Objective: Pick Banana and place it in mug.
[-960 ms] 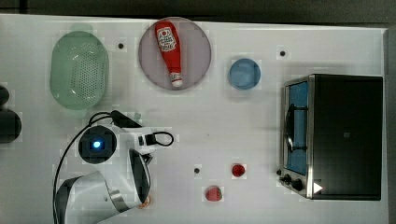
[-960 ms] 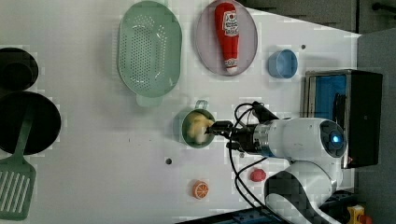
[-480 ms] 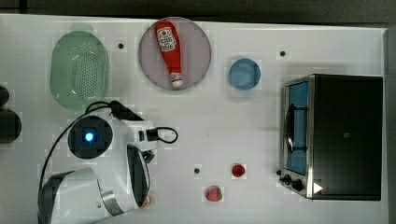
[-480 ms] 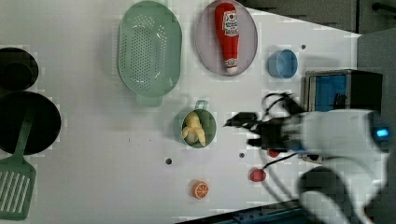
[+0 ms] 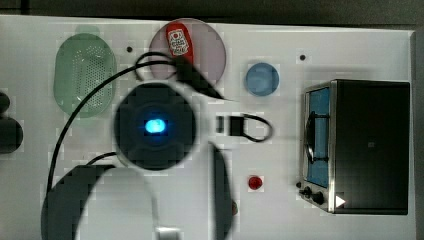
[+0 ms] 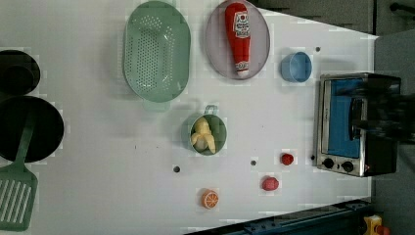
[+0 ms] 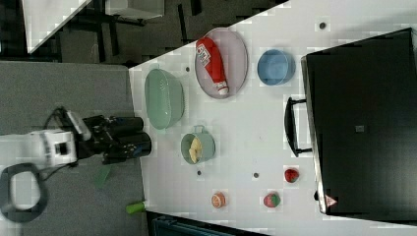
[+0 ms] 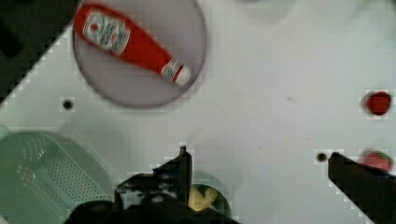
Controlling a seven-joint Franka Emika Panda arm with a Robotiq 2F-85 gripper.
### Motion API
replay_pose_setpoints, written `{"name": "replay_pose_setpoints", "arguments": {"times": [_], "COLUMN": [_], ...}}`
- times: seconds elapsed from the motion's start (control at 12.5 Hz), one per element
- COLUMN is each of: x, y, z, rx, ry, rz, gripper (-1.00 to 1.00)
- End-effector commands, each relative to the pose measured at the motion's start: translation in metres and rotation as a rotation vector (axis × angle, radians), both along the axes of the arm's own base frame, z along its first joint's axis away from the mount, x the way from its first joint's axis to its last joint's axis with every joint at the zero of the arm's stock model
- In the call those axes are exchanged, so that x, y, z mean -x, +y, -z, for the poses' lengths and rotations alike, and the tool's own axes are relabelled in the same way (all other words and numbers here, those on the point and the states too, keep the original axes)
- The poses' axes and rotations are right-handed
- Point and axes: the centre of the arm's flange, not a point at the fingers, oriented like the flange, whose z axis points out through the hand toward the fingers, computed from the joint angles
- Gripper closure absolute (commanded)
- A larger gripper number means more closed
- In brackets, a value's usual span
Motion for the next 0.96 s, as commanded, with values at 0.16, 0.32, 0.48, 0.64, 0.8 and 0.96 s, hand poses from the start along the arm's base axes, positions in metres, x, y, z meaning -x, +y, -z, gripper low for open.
{"name": "replay_pose_setpoints", "arguments": {"times": [0.16, 0.32, 0.48, 0.64, 0.8, 0.96], "x": [0.014, 0.011, 0.012, 0.011, 0.012, 0.012], "y": [-0.064, -0.085, -0.086, -0.084, -0.084, -0.084], "z": [-0.047, -0.055, -0.054, -0.054, -0.052, -0.051], "rx": [0.003, -0.006, -0.006, -0.005, -0.005, -0.005], "ry": [0.079, 0.049, 0.057, 0.054, 0.057, 0.059], "rz": [0.115, 0.146, 0.144, 0.141, 0.139, 0.139], "gripper": [-1.0, -1.0, -1.0, -1.0, -1.0, -1.0]}}
